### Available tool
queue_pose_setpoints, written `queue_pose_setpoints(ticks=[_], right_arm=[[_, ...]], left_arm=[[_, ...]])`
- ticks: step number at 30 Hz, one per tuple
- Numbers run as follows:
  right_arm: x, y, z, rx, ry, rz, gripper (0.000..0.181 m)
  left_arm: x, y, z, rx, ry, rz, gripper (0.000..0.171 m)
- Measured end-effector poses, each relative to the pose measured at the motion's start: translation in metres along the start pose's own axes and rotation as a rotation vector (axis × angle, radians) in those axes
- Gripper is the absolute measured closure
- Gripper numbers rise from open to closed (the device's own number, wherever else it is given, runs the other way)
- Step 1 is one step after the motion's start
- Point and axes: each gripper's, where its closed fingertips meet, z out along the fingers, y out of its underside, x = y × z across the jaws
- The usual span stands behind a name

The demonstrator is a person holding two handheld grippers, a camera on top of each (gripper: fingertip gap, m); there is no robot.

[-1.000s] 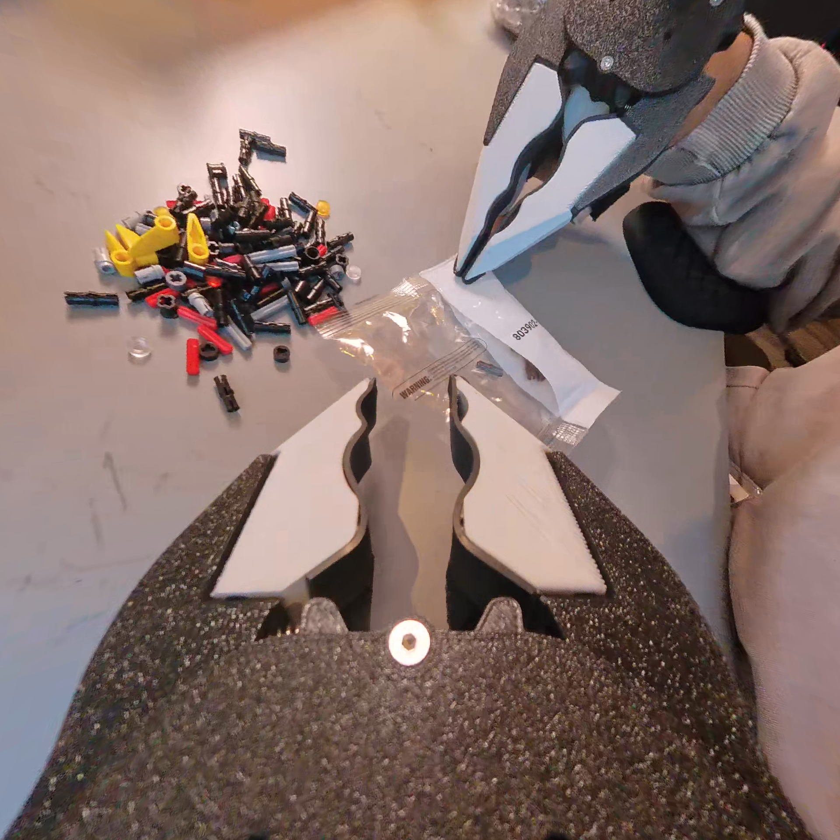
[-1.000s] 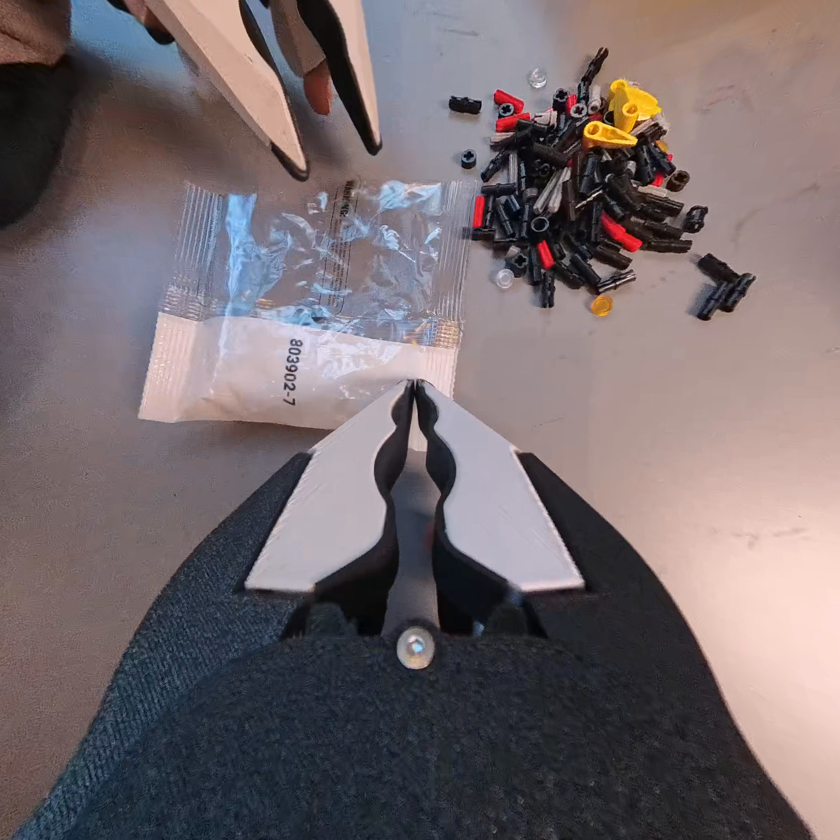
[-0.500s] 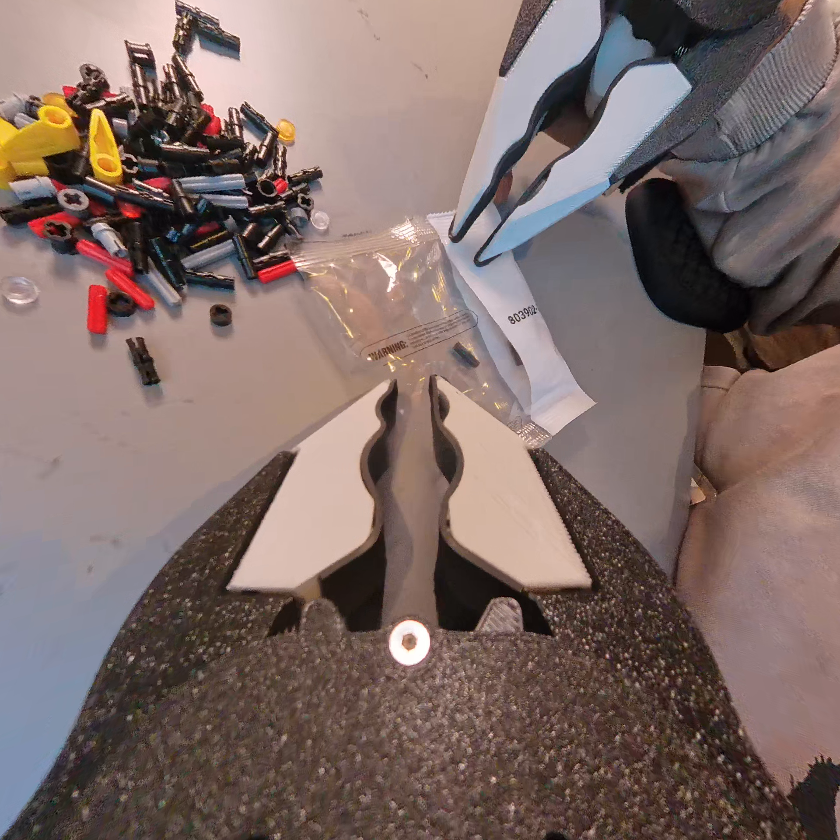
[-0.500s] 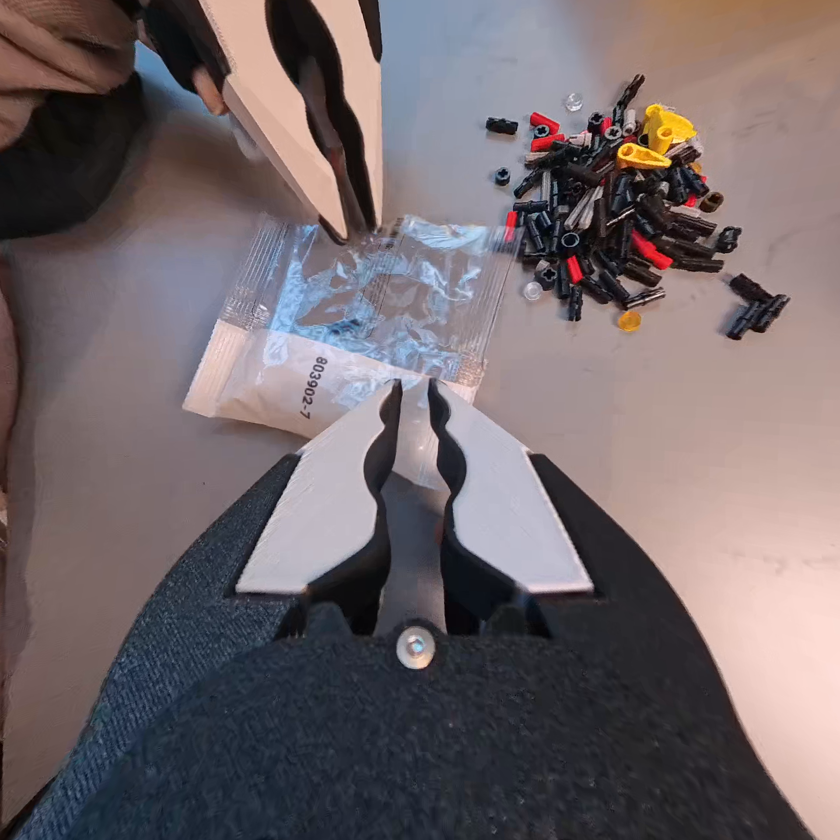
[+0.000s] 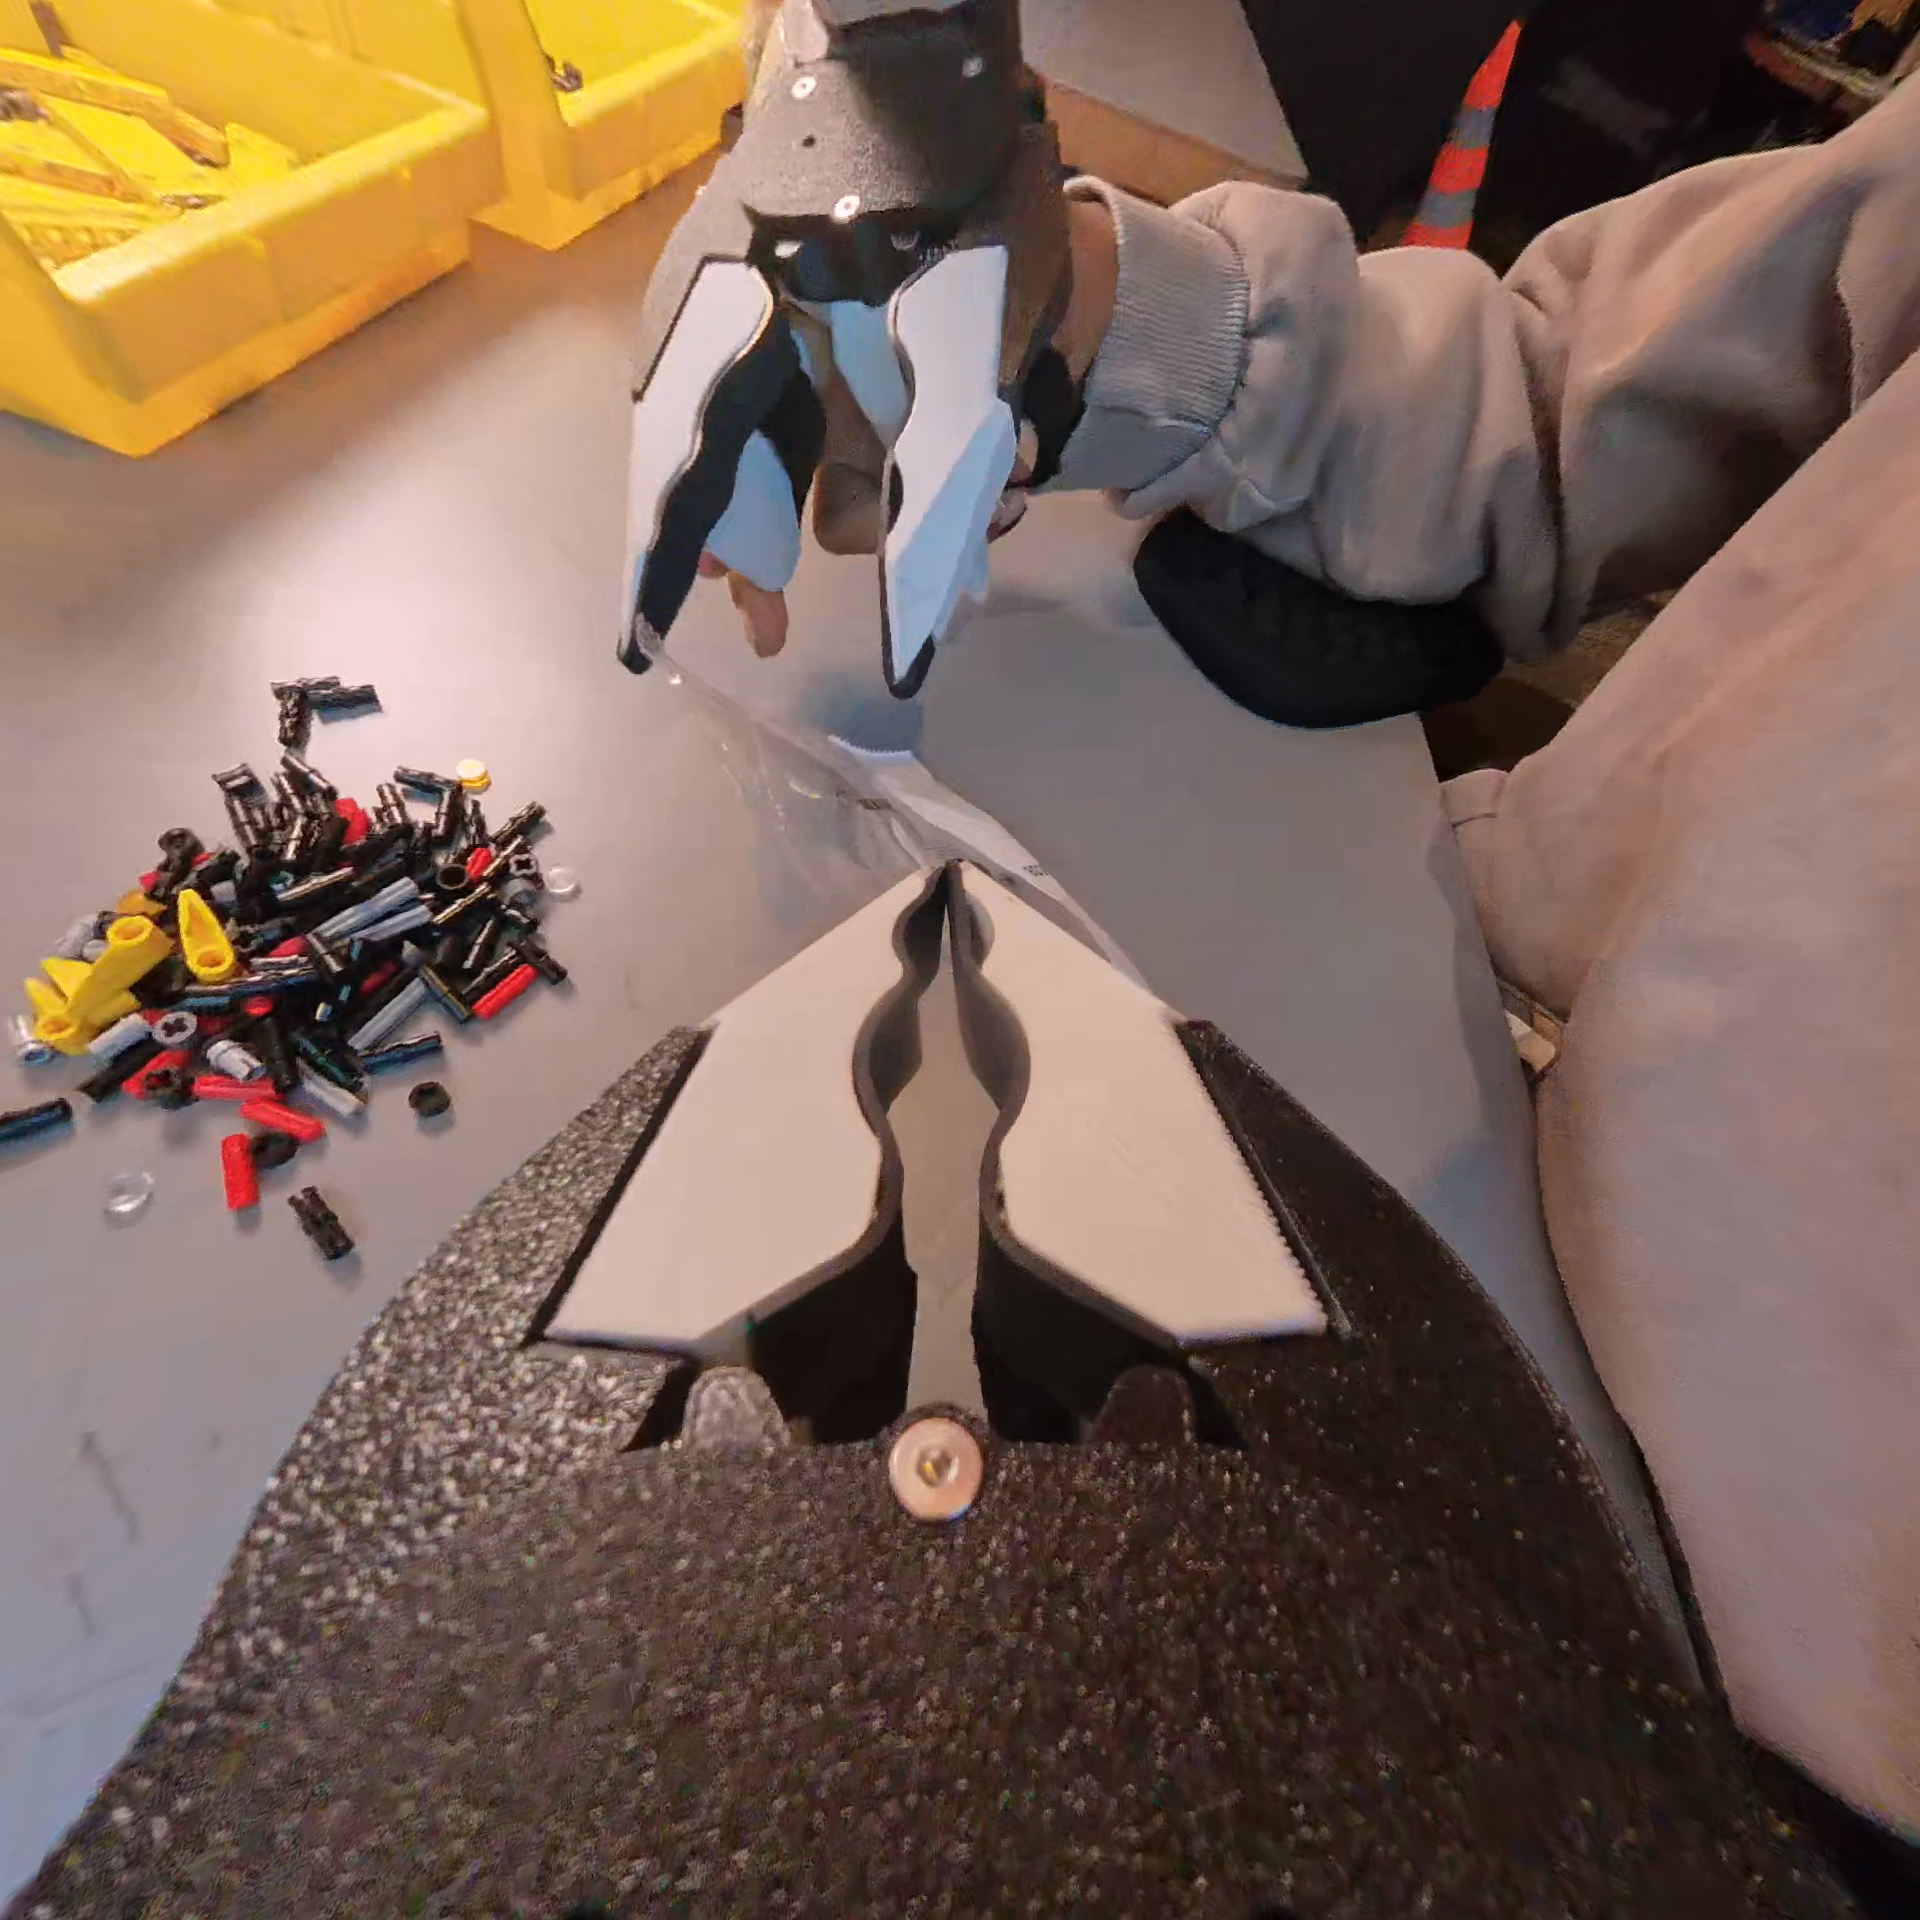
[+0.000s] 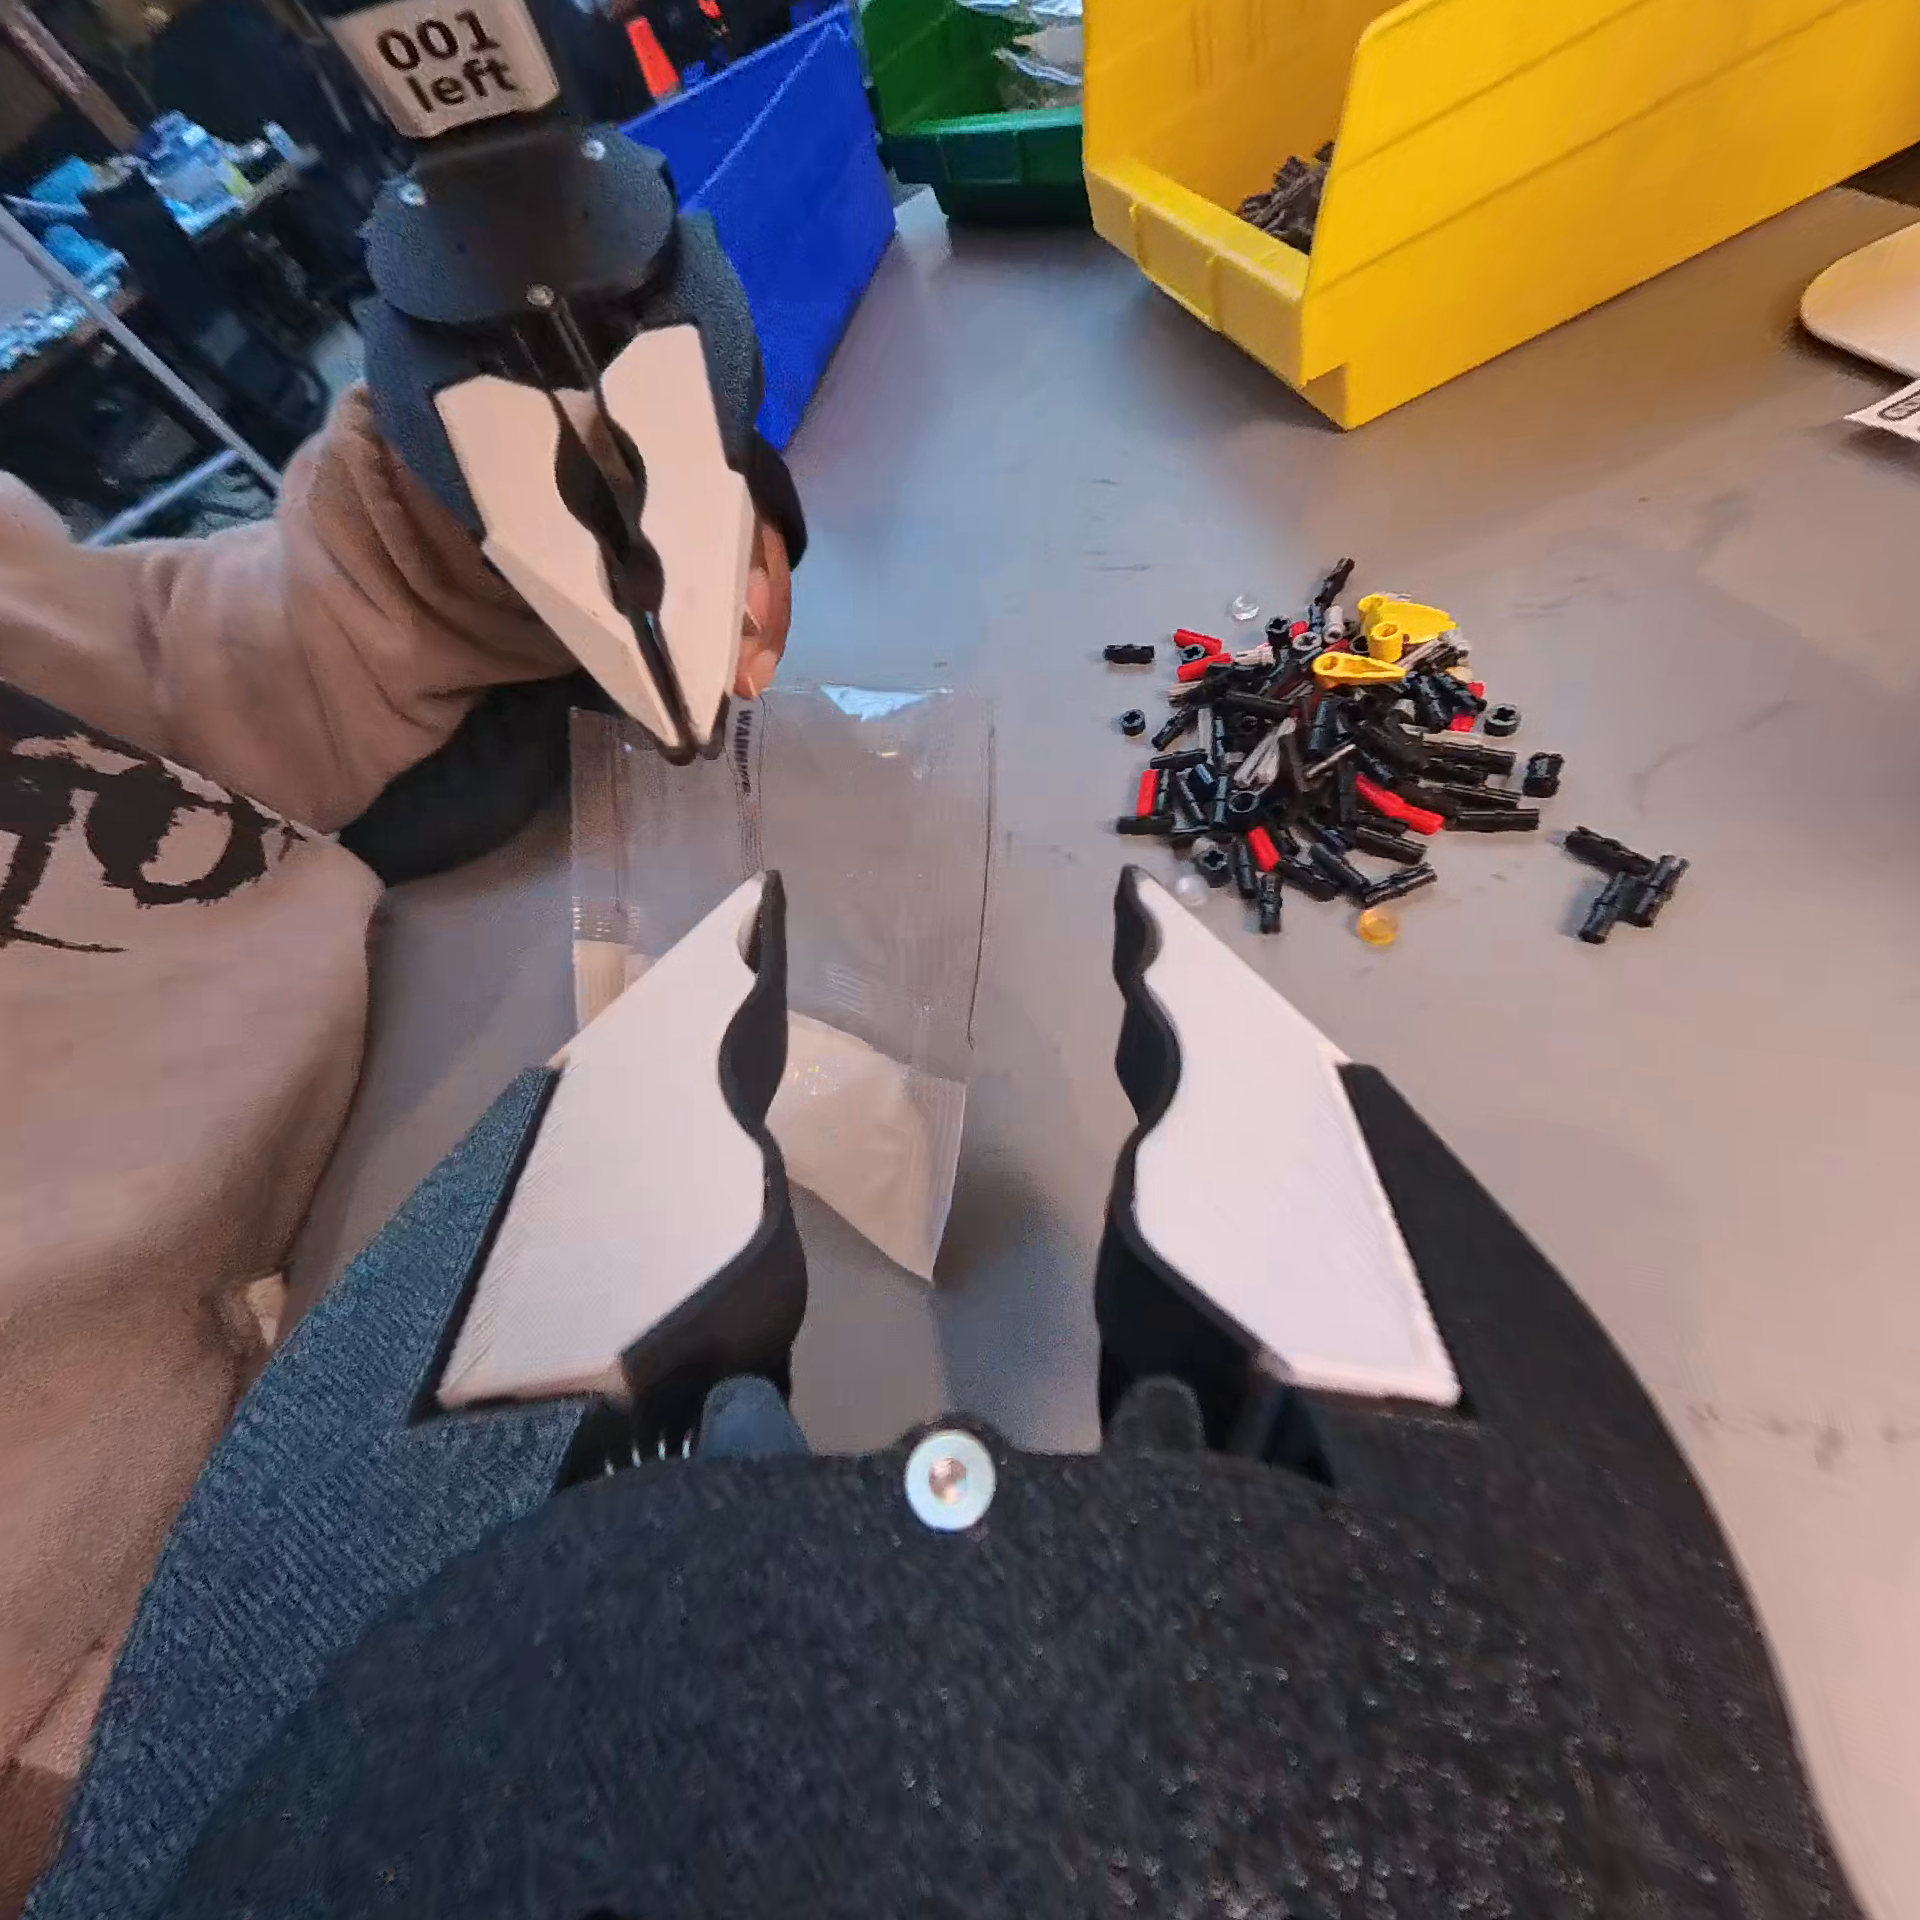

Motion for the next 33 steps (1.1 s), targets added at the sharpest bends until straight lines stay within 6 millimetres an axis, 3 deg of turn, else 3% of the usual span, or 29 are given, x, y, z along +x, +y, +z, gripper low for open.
queue_pose_setpoints(ticks=[3,5,7,10,12,15,18,21,23,27,33], right_arm=[[-0.024,0.001,0.005,0.011,-0.148,-0.007,0.157],[-0.032,-0.003,0.005,0.037,-0.162,-0.076,0.18],[-0.038,-0.014,-0.001,0.101,-0.163,-0.131,0.181],[-0.038,-0.032,-0.016,0.209,-0.139,-0.181,0.181],[-0.033,-0.039,-0.025,0.258,-0.115,-0.208,0.181],[-0.031,-0.038,-0.032,0.283,-0.122,-0.238,0.181],[-0.032,-0.025,-0.03,0.243,-0.133,-0.303,0.181],[-0.041,-0.02,-0.031,0.222,-0.179,-0.338,0.181],[-0.046,-0.015,-0.033,0.196,-0.213,-0.343,0.181],[-0.038,-0.005,-0.028,0.145,-0.192,-0.341,0.181],[-0.015,0.001,-0.025,0.069,-0.04,-0.371,0.169]], left_arm=[[0.018,-0.014,-0.002,0.089,0.08,0.065,0.171],[0.02,-0.025,-0.008,0.156,0.073,0.085,0.171],[0.016,-0.04,-0.021,0.252,0.041,0.092,0.171],[0.007,-0.055,-0.046,0.375,0.007,0.063,0.138],[0.0,-0.049,-0.052,0.352,-0.012,0.054,0.12],[-0.027,-0.019,-0.04,0.185,-0.163,0.097,0.118],[-0.045,0.003,-0.025,0.075,-0.23,0.088,0.123],[-0.054,0.007,-0.024,0.068,-0.26,0.092,0.129],[-0.05,0.005,-0.025,0.093,-0.23,0.096,0.135],[-0.031,0.012,-0.01,0.029,-0.166,0.181,0.17],[-0.024,0.004,0.0,0.029,-0.171,0.181,0.171]])
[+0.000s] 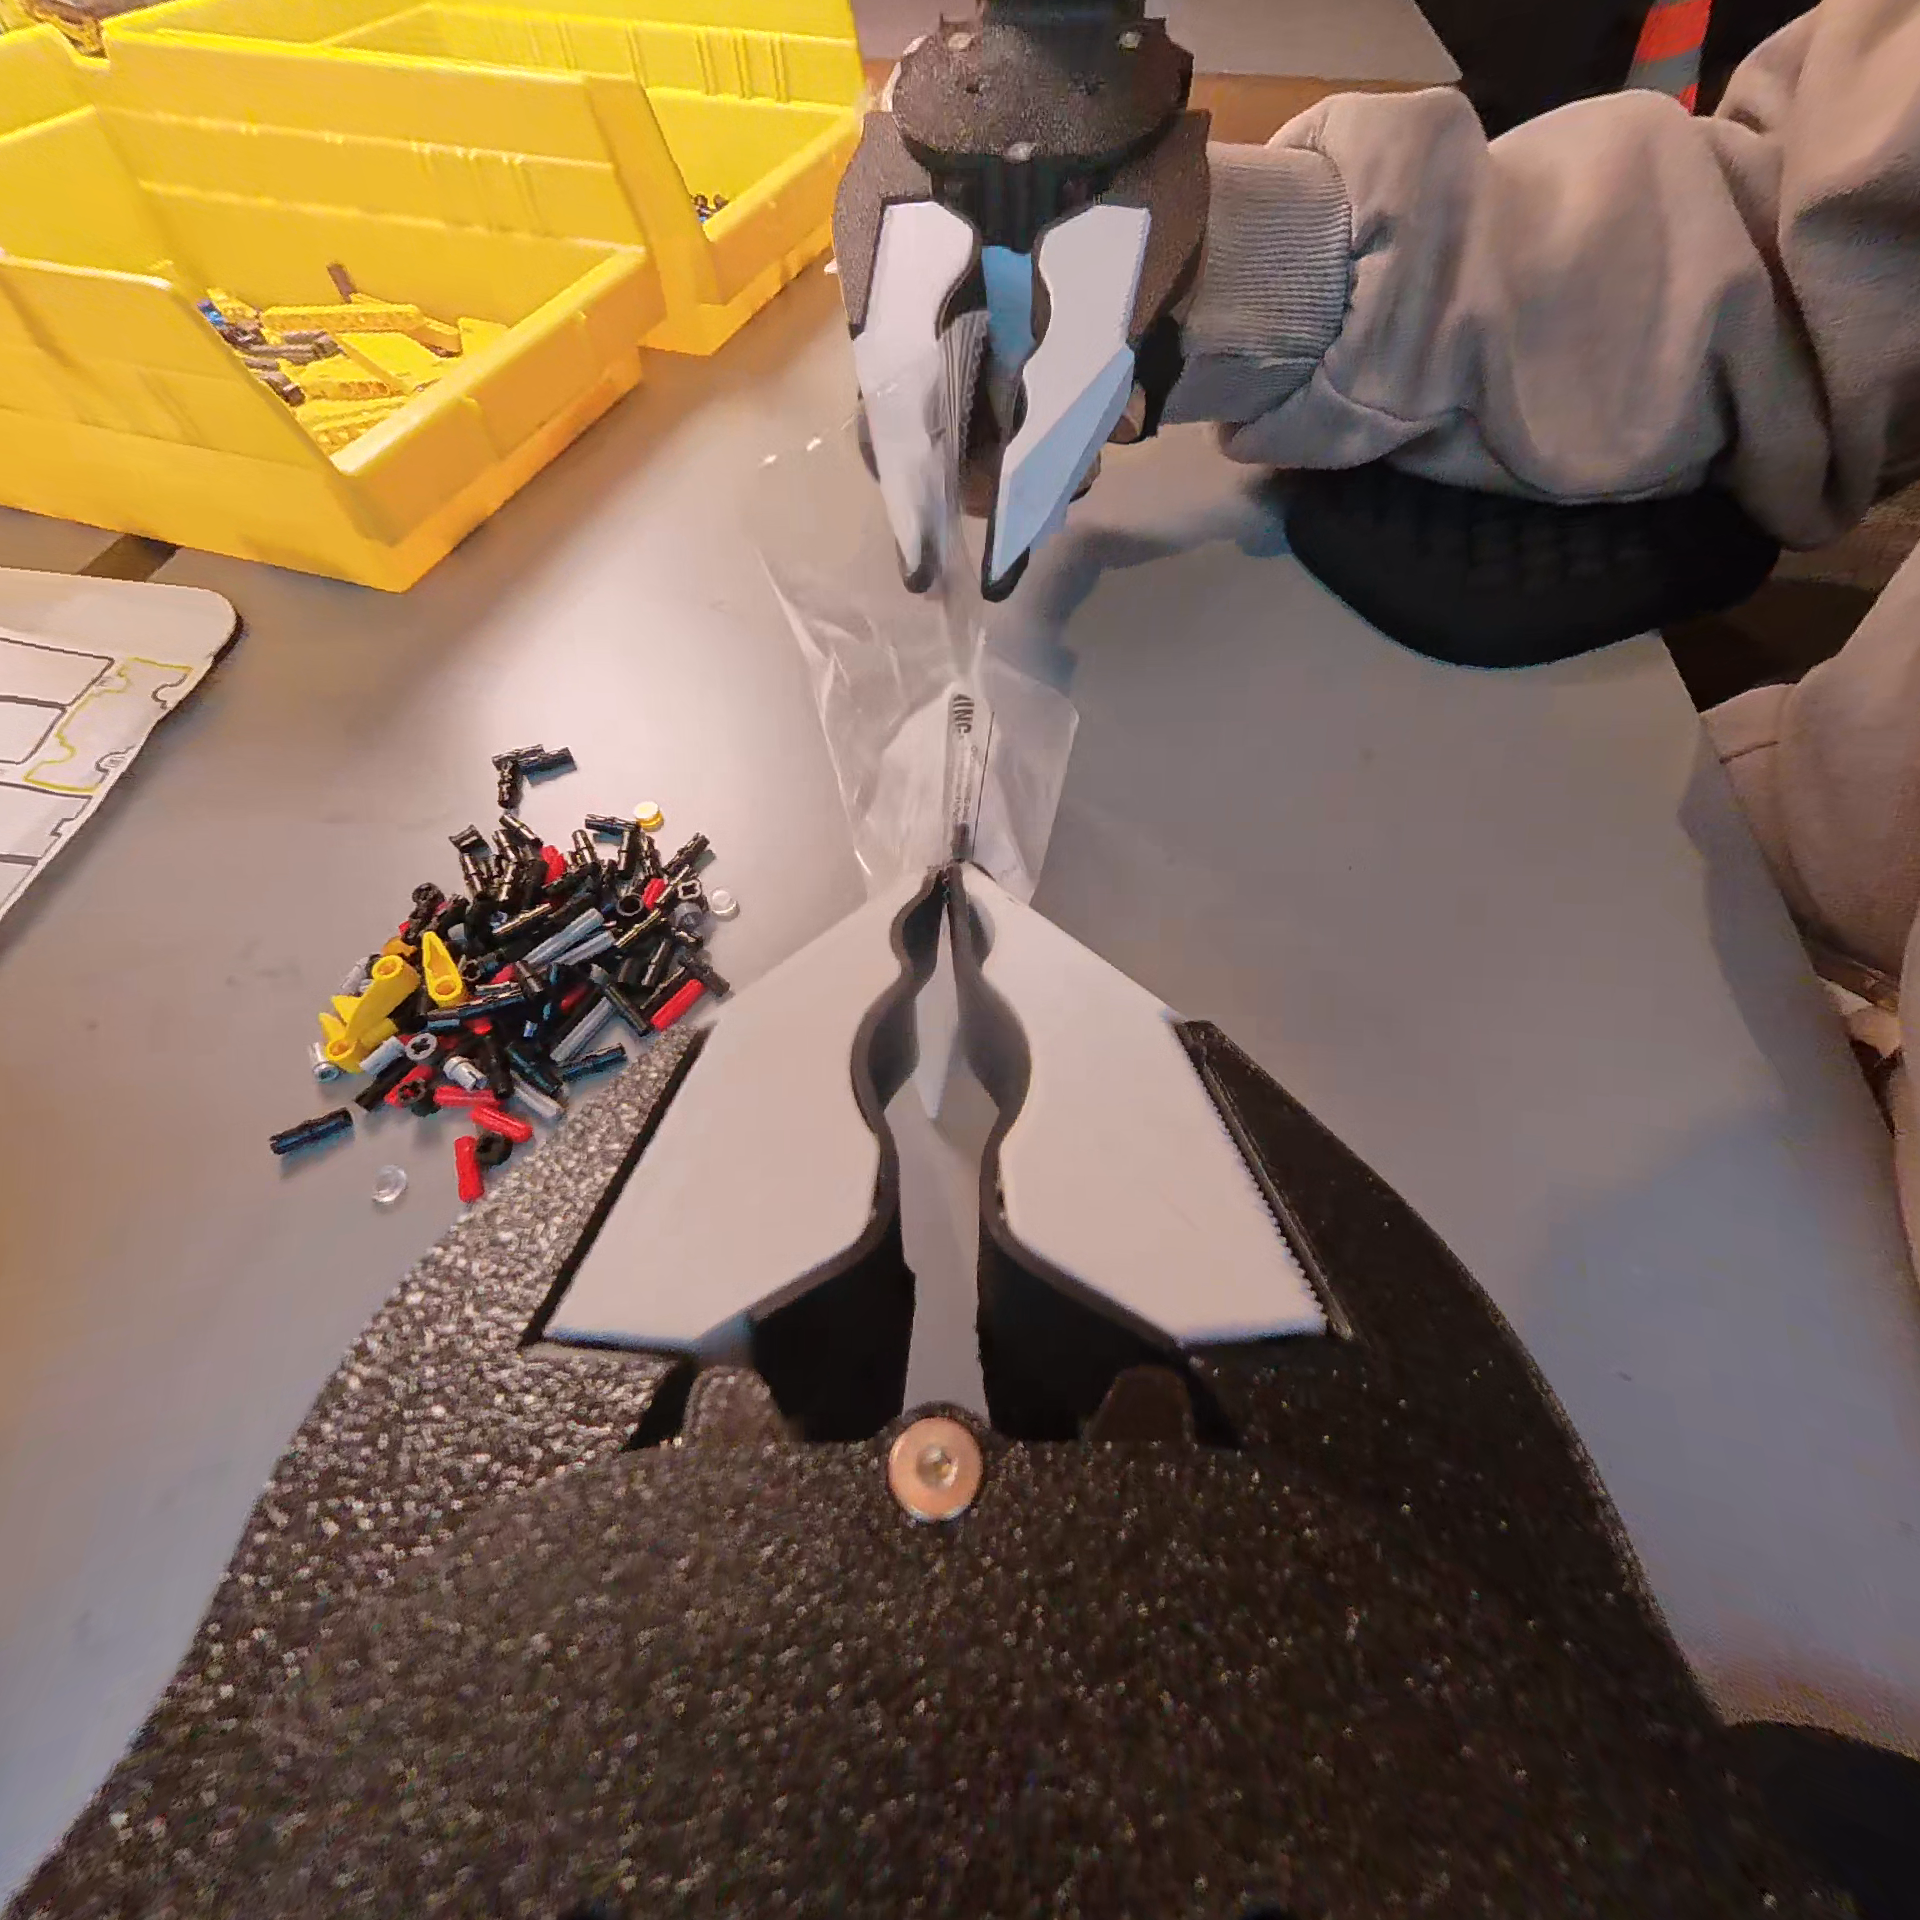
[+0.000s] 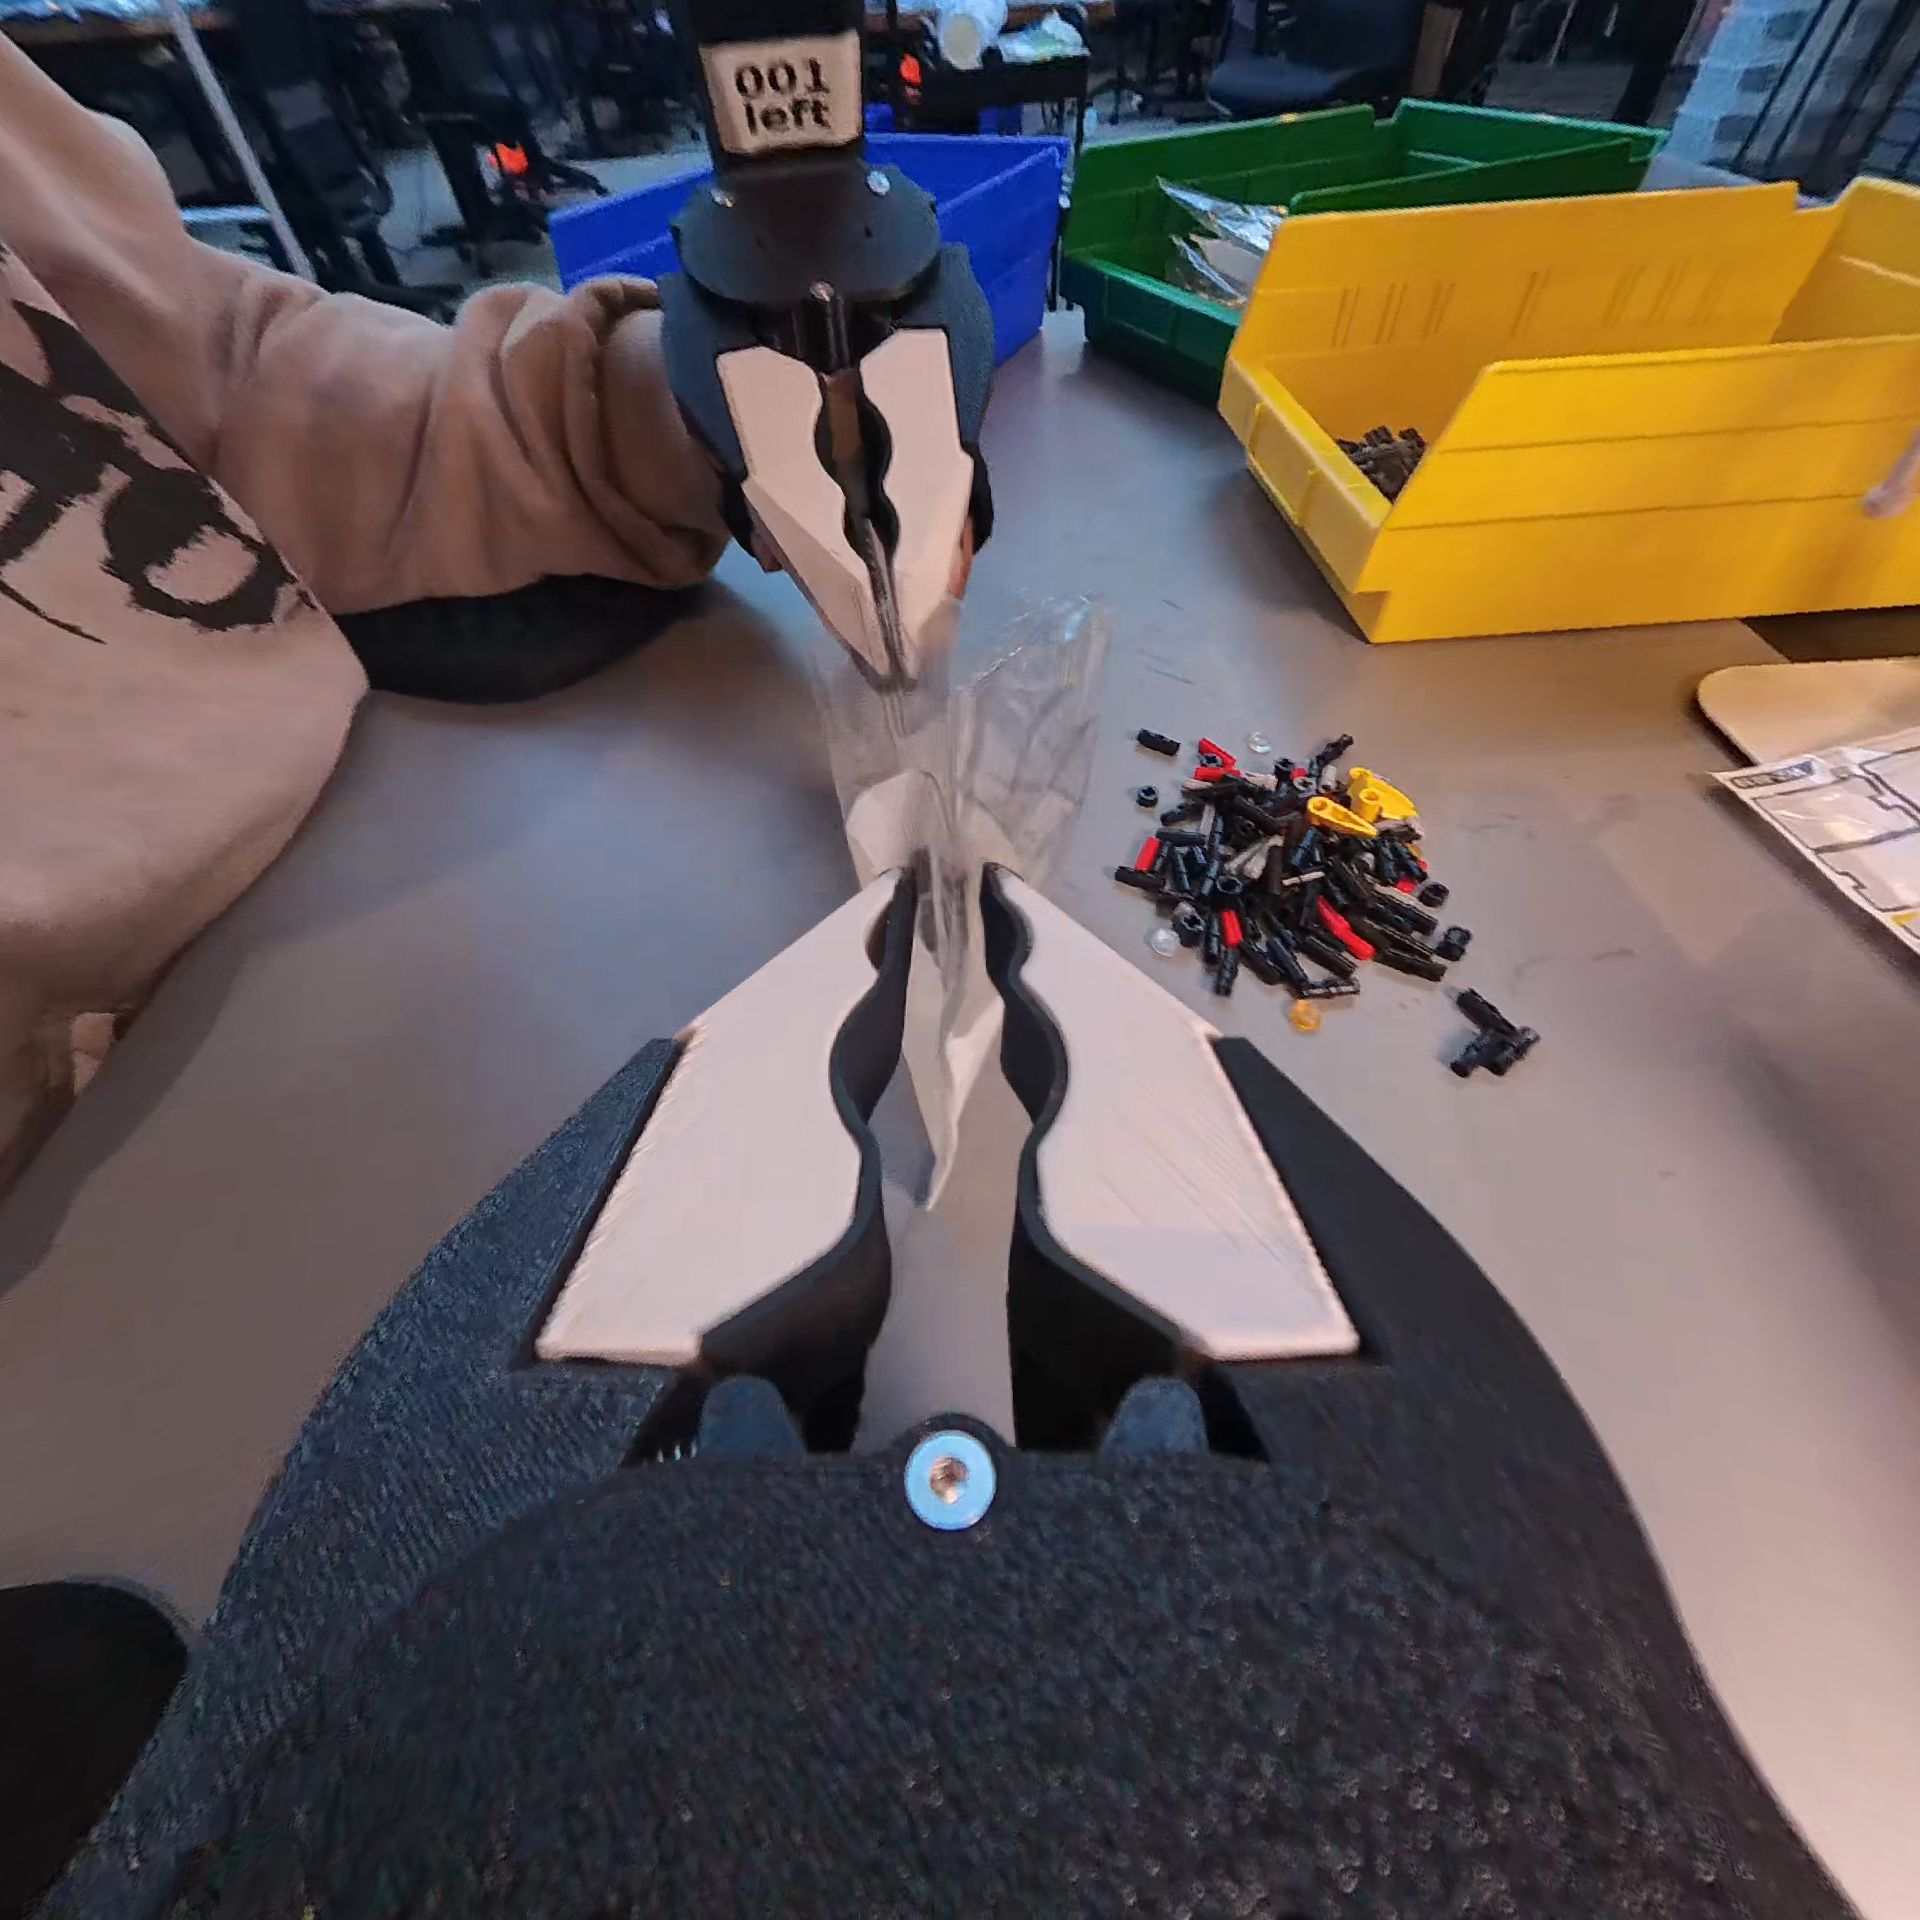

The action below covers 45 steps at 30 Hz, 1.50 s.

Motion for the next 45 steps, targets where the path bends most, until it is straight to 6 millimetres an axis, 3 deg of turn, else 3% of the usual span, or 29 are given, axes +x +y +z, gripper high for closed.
queue_pose_setpoints(ticks=[4,9,12,14,18,25,30,34,39,40,42,45], right_arm=[[0.01,0.027,-0.004,-0.17,0.061,-0.031,0.162],[0.005,0.051,-0.002,-0.318,0.059,-0.076,0.177],[0.002,0.05,0.004,-0.323,0.059,-0.113,0.181],[0.001,0.05,0.006,-0.326,0.059,-0.137,0.181],[-0.003,0.051,0.006,-0.317,0.036,-0.151,0.181],[-0.008,0.048,0.013,-0.3,0.034,-0.215,0.181],[-0.017,0.048,0.028,-0.281,0.014,-0.31,0.181],[-0.02,0.031,0.036,-0.193,0.048,-0.384,0.181],[-0.01,0.052,0.036,-0.29,0.082,-0.406,0.181],[-0.007,0.05,0.033,-0.285,0.087,-0.38,0.18],[-0.002,0.047,0.023,-0.291,0.092,-0.311,0.161],[-0.01,0.039,0.002,-0.288,0.005,-0.11,0.139]], left_arm=[[-0.003,0.002,-0.003,-0.013,-0.016,-0.008,0.171],[-0.001,0.002,-0.002,-0.001,0.003,-0.019,0.171],[0.005,0.01,0.002,-0.049,0.026,-0.004,0.16],[0.007,0.03,0.003,-0.166,0.026,0.027,0.148],[0.011,0.042,0.01,-0.213,0.055,0.03,0.165],[0.002,0.03,0.014,-0.156,-0.024,0.097,0.171],[0.004,0.041,0.02,-0.212,-0.036,0.183,0.171],[-0.003,0.034,0.021,-0.153,-0.058,0.15,0.171],[-0.01,0.023,0.014,-0.095,-0.096,0.159,0.171],[-0.013,0.023,0.011,-0.098,-0.115,0.175,0.171],[-0.015,0.02,0.006,-0.085,-0.13,0.187,0.171],[-0.015,0.01,-0.001,-0.03,-0.128,0.189,0.171]])
